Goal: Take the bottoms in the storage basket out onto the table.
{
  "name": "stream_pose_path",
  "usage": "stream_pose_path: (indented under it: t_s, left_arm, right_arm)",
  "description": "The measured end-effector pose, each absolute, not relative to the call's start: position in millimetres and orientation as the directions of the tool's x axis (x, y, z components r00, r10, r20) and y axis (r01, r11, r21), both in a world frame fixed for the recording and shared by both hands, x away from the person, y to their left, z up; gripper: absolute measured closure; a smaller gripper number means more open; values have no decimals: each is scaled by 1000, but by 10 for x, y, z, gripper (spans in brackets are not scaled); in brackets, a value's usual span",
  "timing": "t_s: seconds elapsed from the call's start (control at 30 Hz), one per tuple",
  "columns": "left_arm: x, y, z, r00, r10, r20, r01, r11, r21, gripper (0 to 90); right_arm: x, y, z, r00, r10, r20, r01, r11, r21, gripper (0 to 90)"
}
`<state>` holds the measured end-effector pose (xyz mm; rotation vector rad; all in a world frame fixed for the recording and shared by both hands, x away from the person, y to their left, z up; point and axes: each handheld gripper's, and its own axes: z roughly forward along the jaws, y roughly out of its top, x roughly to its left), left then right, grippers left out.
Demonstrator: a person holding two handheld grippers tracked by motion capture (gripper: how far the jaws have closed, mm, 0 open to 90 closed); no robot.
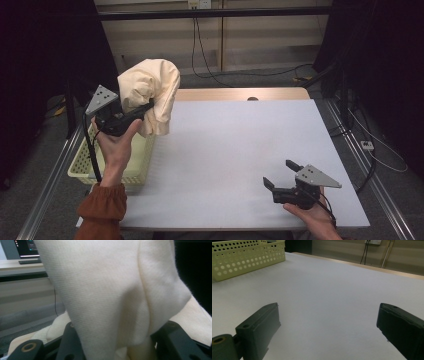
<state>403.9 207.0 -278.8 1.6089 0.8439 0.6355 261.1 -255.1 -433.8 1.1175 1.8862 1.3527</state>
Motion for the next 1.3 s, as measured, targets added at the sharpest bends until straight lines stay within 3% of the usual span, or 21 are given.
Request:
stream_pose_path:
  t_s: [1.3]
  left_arm:
    - [4018,1672,-2858,667,745,-21,203,-155,967,577]
  right_arm:
    - [2600,-2552,-4335,-501,865,25,302,147,942,48]
